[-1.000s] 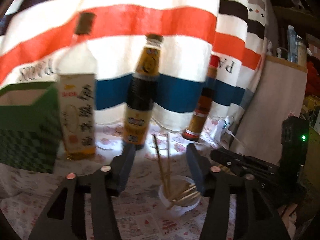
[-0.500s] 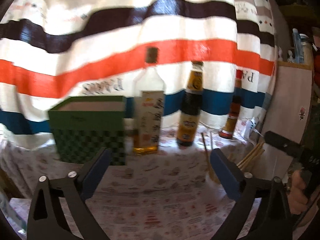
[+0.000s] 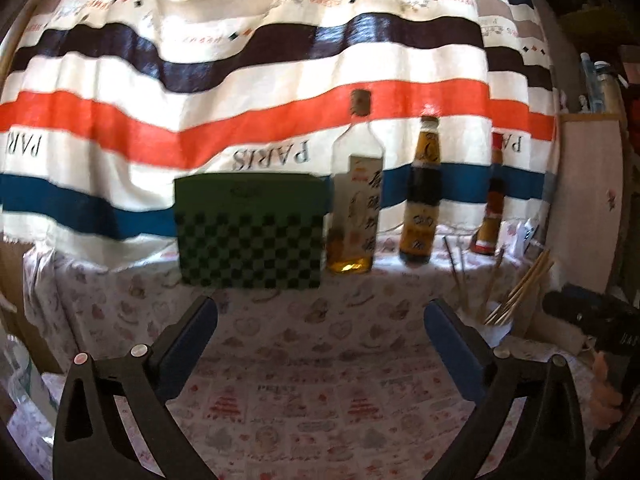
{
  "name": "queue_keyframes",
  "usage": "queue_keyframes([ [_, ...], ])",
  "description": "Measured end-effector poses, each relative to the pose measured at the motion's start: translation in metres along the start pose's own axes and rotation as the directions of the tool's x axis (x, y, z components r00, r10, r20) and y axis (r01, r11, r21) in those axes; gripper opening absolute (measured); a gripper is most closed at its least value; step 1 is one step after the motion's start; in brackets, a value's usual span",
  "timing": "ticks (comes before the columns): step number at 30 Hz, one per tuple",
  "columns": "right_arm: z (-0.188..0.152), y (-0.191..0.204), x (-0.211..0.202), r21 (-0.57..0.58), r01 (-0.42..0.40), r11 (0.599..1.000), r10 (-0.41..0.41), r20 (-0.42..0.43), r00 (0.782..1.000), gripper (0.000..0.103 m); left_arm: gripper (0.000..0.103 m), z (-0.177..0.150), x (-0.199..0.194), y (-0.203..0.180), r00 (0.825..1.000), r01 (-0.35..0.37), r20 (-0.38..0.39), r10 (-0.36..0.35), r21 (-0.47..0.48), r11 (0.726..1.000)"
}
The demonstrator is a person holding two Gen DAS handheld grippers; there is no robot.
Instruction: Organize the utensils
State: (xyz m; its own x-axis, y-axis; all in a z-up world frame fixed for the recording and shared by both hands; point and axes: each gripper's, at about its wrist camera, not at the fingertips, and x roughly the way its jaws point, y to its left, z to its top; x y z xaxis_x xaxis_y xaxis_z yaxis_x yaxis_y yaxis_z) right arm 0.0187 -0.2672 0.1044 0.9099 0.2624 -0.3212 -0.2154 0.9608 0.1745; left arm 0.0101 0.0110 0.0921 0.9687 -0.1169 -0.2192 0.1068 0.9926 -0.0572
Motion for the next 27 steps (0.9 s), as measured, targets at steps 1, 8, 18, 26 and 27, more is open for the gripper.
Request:
queue_keyframes([
  [1,-0.009,0.001,0.005,0.001,0.017,1.0,-0.017,-0.004,1.0,0.103,0.102,-0.006,0.003,0.004,1.0,-0.005,-0.01,0.005,-0.008,1.0],
  [8,-0.047,0.013,0.023,-0.117,0.174,0.978,-0.154,0.158,0.975,0.103,0.102,-0.041,0.016,0.019,0.998,-0.055,-0.045,0.053,-0.038,0.998],
  [18,-0.068,0.006,0.036,-0.135,0.187,0.973,-0.172,0.119,0.978,0.103,0.102,-0.07,0.029,0.011,0.991,-0.123,-0.058,0.123,0.003,0.992],
  [26,-0.071,0.002,0.05,-0.116,0.185,0.976,-0.182,0.04,0.983,0.103,0.102,-0.073,0.035,0.011,0.987,-0.137,-0.077,0.138,0.015,0.99],
  [27,-0.071,0.001,0.049,-0.114,0.186,0.976,-0.182,0.045,0.982,0.103,0.102,-0.073,0.036,0.011,0.988,-0.135,-0.078,0.136,0.016,0.991],
])
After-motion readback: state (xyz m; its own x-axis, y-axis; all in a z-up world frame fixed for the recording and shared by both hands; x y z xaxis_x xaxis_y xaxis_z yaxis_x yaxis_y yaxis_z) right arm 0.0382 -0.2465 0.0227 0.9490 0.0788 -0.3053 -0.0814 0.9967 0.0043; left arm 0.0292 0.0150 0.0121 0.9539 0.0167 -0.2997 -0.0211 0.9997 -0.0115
